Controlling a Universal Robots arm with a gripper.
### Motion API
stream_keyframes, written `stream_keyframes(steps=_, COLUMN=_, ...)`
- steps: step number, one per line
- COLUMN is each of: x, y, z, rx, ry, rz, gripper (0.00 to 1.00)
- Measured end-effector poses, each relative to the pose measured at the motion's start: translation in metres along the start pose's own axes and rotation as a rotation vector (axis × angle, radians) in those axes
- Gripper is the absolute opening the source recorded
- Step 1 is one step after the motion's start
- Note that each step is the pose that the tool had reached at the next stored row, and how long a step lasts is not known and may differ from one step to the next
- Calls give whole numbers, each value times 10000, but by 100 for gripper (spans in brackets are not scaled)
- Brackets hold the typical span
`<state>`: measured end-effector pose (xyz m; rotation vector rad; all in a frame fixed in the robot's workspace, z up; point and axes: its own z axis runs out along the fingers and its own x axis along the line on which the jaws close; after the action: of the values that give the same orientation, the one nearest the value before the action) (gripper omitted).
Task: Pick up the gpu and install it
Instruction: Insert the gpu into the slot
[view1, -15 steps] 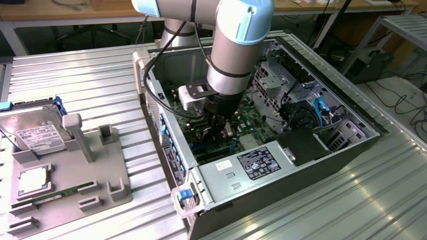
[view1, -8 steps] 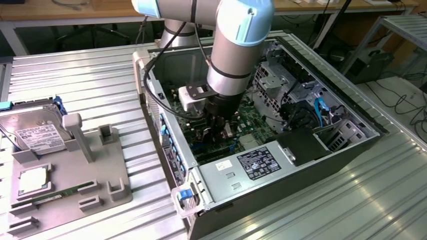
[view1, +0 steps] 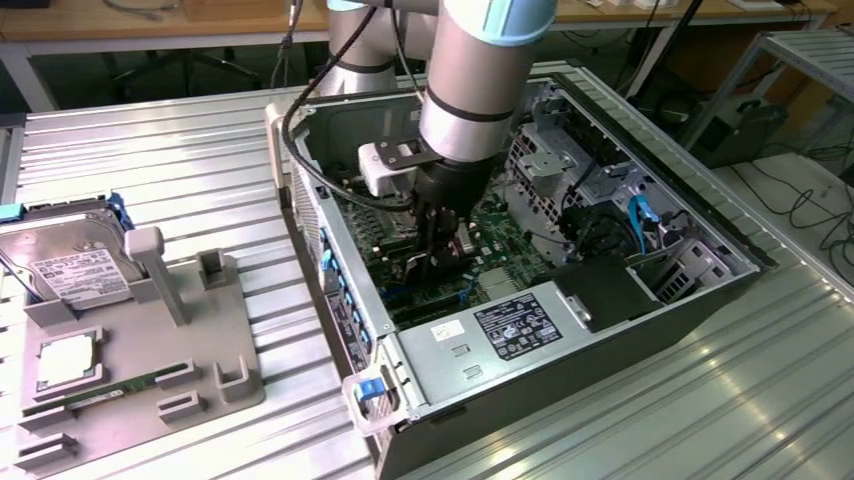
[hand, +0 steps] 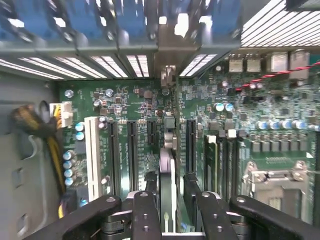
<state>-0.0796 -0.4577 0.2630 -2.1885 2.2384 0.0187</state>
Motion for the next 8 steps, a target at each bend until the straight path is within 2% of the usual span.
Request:
stream_keyframes(steps=4, x=-3, y=1, z=-171, rx=20, ry=1, rz=0, gripper=35)
stream_keyframes(steps=7, x=-4, y=2, z=-178, rx=23, ry=-1, rz=-11, gripper=34)
stream_keyframes(steps=8, x=-4, y=2, z=-183, rx=23, ry=0, rz=-12, gripper=27)
